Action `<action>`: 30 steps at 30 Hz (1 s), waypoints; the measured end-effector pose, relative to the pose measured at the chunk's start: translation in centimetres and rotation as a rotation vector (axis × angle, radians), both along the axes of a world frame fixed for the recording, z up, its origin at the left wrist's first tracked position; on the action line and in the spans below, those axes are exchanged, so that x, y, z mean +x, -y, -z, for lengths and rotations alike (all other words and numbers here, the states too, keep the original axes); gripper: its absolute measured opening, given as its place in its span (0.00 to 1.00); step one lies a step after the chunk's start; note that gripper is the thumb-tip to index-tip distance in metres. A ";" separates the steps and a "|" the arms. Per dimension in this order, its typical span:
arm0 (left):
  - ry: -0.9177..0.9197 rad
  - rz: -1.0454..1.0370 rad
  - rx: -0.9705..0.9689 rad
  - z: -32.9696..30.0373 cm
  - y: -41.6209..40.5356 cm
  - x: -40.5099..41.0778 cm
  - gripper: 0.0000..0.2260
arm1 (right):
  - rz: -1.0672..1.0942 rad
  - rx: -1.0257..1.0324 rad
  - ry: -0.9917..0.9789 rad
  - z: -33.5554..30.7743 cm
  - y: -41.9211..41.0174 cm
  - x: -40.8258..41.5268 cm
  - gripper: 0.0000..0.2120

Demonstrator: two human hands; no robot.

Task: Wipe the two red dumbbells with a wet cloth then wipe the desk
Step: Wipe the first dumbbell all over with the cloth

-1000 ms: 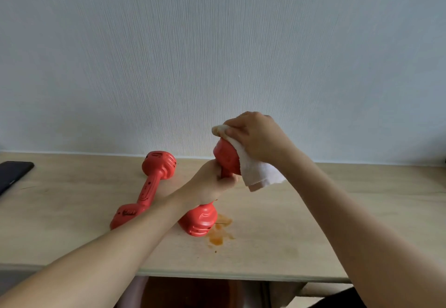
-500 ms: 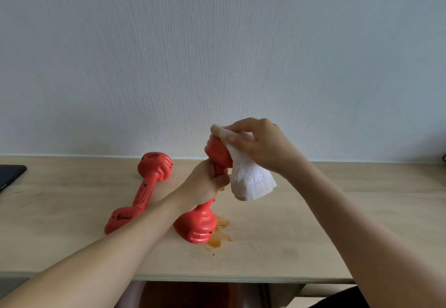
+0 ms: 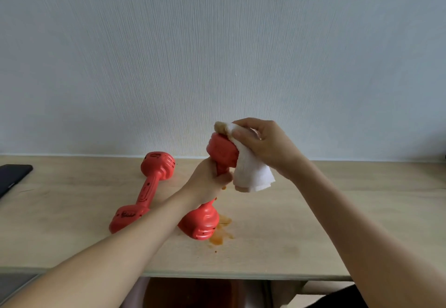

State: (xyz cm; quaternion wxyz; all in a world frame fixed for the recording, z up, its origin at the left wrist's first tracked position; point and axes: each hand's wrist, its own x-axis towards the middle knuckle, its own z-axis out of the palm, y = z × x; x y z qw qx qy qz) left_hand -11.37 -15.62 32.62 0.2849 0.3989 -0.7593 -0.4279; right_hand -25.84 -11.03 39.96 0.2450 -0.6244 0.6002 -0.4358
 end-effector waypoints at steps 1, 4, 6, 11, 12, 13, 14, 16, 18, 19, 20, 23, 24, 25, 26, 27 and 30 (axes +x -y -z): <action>0.002 -0.029 -0.002 0.0 0.1 0.0 0.15 | 0.034 -0.033 -0.028 0.2 -0.3 -0.2 0.09; -0.010 -0.082 0.003 0.3 0.5 0.1 0.12 | 0.098 -0.074 -0.091 0.6 -1.1 -0.9 0.06; 0.007 -0.074 -0.001 0.3 0.5 0.1 0.12 | 0.113 -0.067 -0.082 0.8 -1.3 -1.5 0.06; 0.053 -0.001 -0.055 0.2 -0.2 -0.2 0.11 | 0.080 -0.003 -0.101 0.3 -0.8 -2.1 0.09; 0.060 0.021 -0.077 0.2 -0.2 -0.3 0.13 | 0.056 0.006 -0.103 0.2 -0.7 -2.1 0.09; 0.061 0.035 -0.090 0.3 -0.2 -0.2 0.16 | 0.020 0.023 -0.089 0.0 -0.4 -2.0 0.10; 0.058 0.041 -0.095 0.3 -0.2 -0.2 0.17 | -0.023 0.047 -0.062 -0.2 -0.2 -1.8 0.10; 0.058 0.052 -0.098 0.2 -0.2 -0.1 0.18 | -0.103 0.105 -0.004 -0.6 0.3 -1.4 0.11; 0.064 0.046 -0.108 0.2 -0.3 0.1 0.19 | -0.155 0.149 0.033 -0.9 0.7 -1.0 0.12; 0.068 0.036 -0.106 0.3 -0.3 0.1 0.18 | -0.170 0.153 0.046 -0.9 0.9 -0.8 0.13; 0.068 0.026 -0.093 0.3 -0.4 0.1 0.17 | -0.169 0.143 0.057 -0.7 0.9 -0.7 0.13; 0.058 -0.006 -0.059 0.4 -0.1 0.1 0.12 | -0.078 0.045 0.082 0.8 0.2 -0.9 0.13; 0.050 -0.023 -0.042 0.5 0.0 0.1 0.12 | -0.055 0.017 0.109 1.5 -0.3 -1.1 0.13; 0.040 -0.039 -0.020 0.4 0.0 0.1 0.13 | -0.048 -0.002 0.140 2.2 -0.8 -1.4 0.12; 0.034 -0.047 -0.006 0.2 -0.1 0.2 0.13 | -0.050 -0.015 0.169 2.7 -1.3 -1.7 0.12; 0.034 -0.045 0.002 0.1 -0.1 0.2 0.12 | -0.051 -0.022 0.185 3.0 -1.6 -1.9 0.12; 0.050 -0.024 0.001 0.0 0.0 0.3 0.11 | -0.050 -0.028 0.174 2.4 -1.7 -2.3 0.11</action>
